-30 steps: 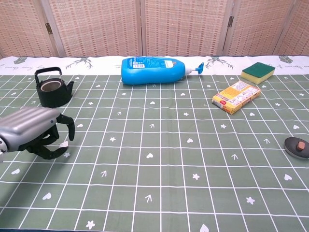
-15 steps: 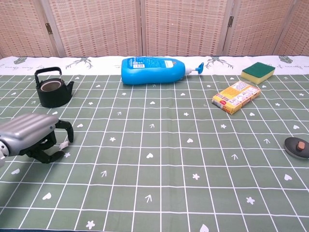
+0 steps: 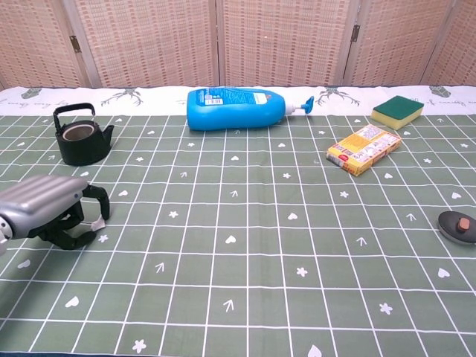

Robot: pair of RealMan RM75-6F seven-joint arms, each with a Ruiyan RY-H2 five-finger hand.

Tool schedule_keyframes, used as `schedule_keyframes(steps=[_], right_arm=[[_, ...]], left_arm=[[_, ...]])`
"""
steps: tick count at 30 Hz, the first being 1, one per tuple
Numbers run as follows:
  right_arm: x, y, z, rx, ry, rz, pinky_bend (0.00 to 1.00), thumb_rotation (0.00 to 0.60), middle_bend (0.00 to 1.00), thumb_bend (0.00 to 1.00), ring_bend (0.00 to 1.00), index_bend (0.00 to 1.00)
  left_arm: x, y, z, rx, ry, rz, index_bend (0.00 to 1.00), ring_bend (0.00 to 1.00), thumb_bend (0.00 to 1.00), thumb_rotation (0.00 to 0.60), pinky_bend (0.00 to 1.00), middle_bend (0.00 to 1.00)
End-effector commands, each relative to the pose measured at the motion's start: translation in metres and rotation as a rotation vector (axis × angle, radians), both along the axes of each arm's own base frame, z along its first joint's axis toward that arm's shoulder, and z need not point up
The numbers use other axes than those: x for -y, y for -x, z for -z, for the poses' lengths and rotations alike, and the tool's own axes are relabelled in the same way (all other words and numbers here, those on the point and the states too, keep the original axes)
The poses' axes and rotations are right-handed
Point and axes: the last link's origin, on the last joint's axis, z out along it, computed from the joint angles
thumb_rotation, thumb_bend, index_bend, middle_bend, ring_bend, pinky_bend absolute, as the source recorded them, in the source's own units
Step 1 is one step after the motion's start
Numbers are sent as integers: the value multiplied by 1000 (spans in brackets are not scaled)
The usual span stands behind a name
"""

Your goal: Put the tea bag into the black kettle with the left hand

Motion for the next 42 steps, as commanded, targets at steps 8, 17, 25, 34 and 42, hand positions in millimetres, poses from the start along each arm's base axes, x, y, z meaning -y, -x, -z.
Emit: schedule_keyframes(steps=[8, 17, 25, 34, 42], right_arm=[[-3, 1, -4, 14, 13, -10, 0, 600, 0, 423, 0, 0], [-3, 1, -2, 8, 6, -11, 0, 600, 0, 423, 0, 0], [-2, 1, -1, 3, 4, -12, 0, 600, 0, 423, 0, 0], [-2, 1, 0, -4, 1, -11, 0, 600, 0, 422, 0, 0], [-1, 0, 1, -7, 1, -12, 0, 600, 0, 423, 0, 0]], left_arm=[[-3, 3, 1, 5, -7, 2, 495, 1000, 446, 600, 1000, 1000], [-3, 8, 0, 17, -16, 0, 533, 1000, 446, 600, 1000, 1000], [-5, 9, -2, 35, -30, 1, 586, 1000, 447, 600, 1000, 1000], [-5, 13, -2, 35, -30, 0, 605, 1000, 447, 600, 1000, 1000], [-6, 13, -6, 48, -40, 0, 616, 1000, 462, 600, 1000, 1000]])
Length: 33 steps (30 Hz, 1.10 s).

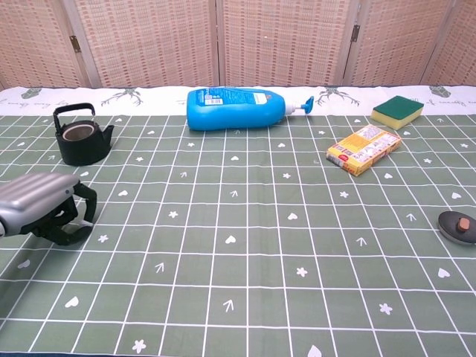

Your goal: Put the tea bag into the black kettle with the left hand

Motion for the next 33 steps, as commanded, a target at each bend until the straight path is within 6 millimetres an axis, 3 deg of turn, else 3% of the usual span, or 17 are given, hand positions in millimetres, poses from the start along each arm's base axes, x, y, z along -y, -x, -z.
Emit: schedule_keyframes(steps=[1, 11, 19, 33], right_arm=[[0, 0, 0, -1, -1, 0, 0, 600, 0, 423, 0, 0], [0, 0, 0, 2, 4, 0, 0, 600, 0, 423, 0, 0], [0, 0, -2, 10, 7, 1, 0, 600, 0, 423, 0, 0], [1, 0, -1, 8, -2, 4, 0, 600, 0, 423, 0, 0]], left_arm=[[0, -1, -3, 5, -7, 5, 618, 1000, 465, 600, 1000, 1000], [-4, -17, -22, 29, -39, 38, 617, 1000, 468, 600, 1000, 1000], [-21, -46, -42, 45, -94, 63, 625, 1000, 469, 600, 1000, 1000], [-39, -73, -76, 25, -199, 100, 637, 1000, 469, 600, 1000, 1000]])
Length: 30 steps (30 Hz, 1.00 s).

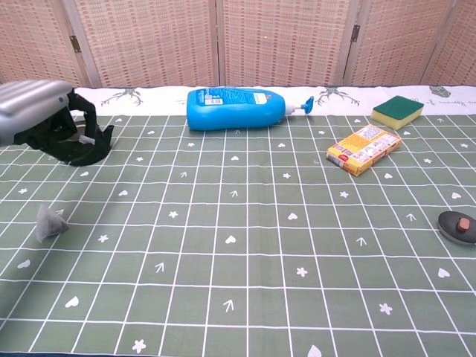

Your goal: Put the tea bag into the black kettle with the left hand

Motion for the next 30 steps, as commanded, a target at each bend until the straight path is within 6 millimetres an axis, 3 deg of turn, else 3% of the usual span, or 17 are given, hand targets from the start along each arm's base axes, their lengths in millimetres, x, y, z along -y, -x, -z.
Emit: schedule_keyframes(steps=[1, 6, 17, 30], right_arm=[[0, 0, 0, -3, -4, 0, 0, 600, 0, 423, 0, 0], [1, -1, 1, -3, 0, 4, 0, 600, 0, 423, 0, 0], [2, -2, 4, -15, -1, 12, 0, 600, 0, 423, 0, 0], [23, 0, 1, 3, -30, 59, 0, 600, 0, 423, 0, 0]], left_arm=[[-5, -7, -10, -6, -32, 7, 637, 1000, 469, 600, 1000, 1000], [-9, -19, -26, -3, -136, 36, 650, 1000, 469, 600, 1000, 1000], [-9, -48, -60, -12, -177, 52, 648, 1000, 486, 600, 1000, 1000], [-28, -59, -67, -15, -157, 32, 651, 1000, 488, 600, 1000, 1000]])
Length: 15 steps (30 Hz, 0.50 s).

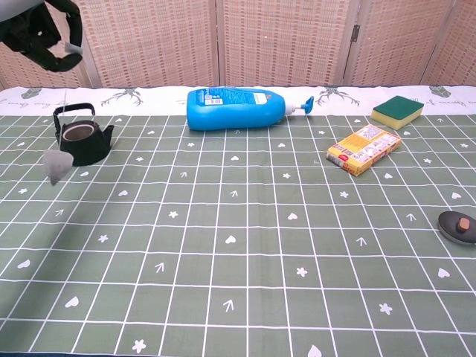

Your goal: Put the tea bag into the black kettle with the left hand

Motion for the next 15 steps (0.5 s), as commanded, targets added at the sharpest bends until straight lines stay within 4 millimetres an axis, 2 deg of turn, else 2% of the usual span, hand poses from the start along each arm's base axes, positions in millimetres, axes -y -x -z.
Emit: schedule_keyframes(steps=[1, 6, 15], right_arm=[[9, 0, 1, 2, -24, 22, 0, 600, 0, 423, 0, 0], [20, 1, 4, -14, -50, 97, 0, 600, 0, 423, 0, 0], [20, 2, -4, 23, 36, 169, 0, 600, 0, 422, 0, 0]], left_arm=[[-10, 1, -2, -5, 19, -24, 650, 1000, 488, 600, 1000, 1000], [-26, 3, -7, -14, 38, -36, 650, 1000, 487, 600, 1000, 1000], [-63, 2, -24, 26, 73, -22, 650, 1000, 488, 600, 1000, 1000]])
